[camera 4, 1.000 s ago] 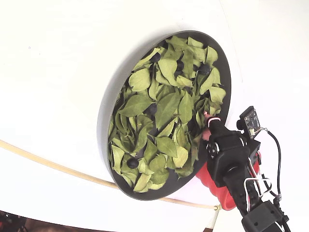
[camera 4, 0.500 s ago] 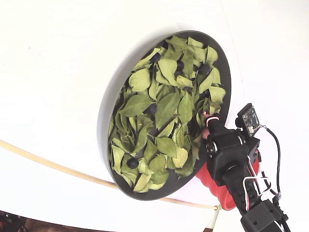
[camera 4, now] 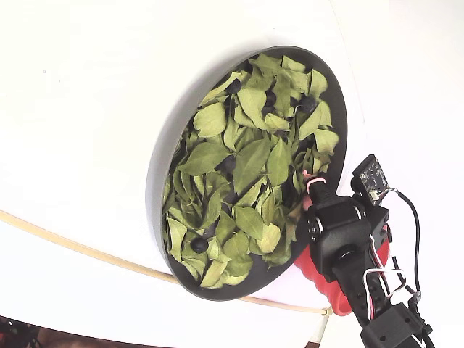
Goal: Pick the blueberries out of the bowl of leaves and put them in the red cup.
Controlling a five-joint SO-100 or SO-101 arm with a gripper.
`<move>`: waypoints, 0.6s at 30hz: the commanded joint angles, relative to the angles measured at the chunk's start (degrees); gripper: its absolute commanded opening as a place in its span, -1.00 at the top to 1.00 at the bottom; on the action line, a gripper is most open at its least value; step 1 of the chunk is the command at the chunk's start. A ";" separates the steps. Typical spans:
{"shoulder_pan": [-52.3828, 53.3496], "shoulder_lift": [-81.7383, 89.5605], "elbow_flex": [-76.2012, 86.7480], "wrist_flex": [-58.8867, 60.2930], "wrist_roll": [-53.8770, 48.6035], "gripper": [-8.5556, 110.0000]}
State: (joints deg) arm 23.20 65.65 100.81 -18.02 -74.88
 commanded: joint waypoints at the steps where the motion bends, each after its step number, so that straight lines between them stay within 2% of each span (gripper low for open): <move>1: 0.88 6.59 0.26 -0.44 -0.62 0.69; 18: 1.32 10.37 2.20 -0.35 -4.57 0.69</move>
State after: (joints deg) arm 23.20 68.29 102.92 -18.02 -79.10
